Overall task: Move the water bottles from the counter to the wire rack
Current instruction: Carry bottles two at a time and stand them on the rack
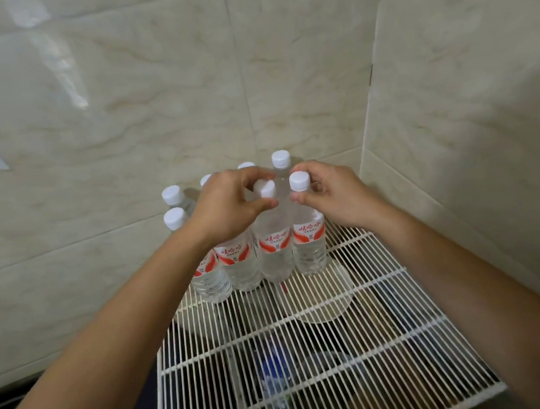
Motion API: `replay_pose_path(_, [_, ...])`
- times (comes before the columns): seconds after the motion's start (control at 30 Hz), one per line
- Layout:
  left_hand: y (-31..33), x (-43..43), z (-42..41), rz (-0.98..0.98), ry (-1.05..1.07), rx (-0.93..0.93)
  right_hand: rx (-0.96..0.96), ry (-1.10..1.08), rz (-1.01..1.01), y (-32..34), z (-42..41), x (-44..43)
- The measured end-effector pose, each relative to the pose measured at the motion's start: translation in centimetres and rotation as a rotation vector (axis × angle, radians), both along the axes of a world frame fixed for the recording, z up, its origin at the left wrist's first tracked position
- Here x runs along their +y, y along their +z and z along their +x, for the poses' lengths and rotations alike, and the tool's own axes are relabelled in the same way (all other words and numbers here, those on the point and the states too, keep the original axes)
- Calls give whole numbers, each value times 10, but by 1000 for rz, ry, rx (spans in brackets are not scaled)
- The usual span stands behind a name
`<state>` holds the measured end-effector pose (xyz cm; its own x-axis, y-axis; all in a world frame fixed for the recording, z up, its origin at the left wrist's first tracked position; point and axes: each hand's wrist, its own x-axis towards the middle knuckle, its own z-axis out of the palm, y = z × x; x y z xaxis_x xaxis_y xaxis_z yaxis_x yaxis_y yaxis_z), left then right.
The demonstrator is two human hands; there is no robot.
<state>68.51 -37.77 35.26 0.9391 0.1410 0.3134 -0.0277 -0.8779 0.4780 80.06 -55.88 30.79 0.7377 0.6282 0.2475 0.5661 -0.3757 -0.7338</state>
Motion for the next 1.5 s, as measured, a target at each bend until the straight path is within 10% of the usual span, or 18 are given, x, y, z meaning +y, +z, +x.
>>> replay_pose_path(0.73, [-33,13,-3,362,25,-121,-31,-66,-96,-16,-21,15])
replay_pose_path(0.87, [-24,22,-26,560,160,-297,-225,-213,189,-13,-42,23])
replay_pose_path(1.0, [-26,34,-107,458,508,-535,-538,-180,399,-14,-85,47])
replay_pose_path(1.23, [-106,60,-298,569,888,-107,-547,251,251,-58,-200,139])
replay_pose_path(1.5, [-96,105,-525,605,1266,-59,-524,605,164,-62,-398,243])
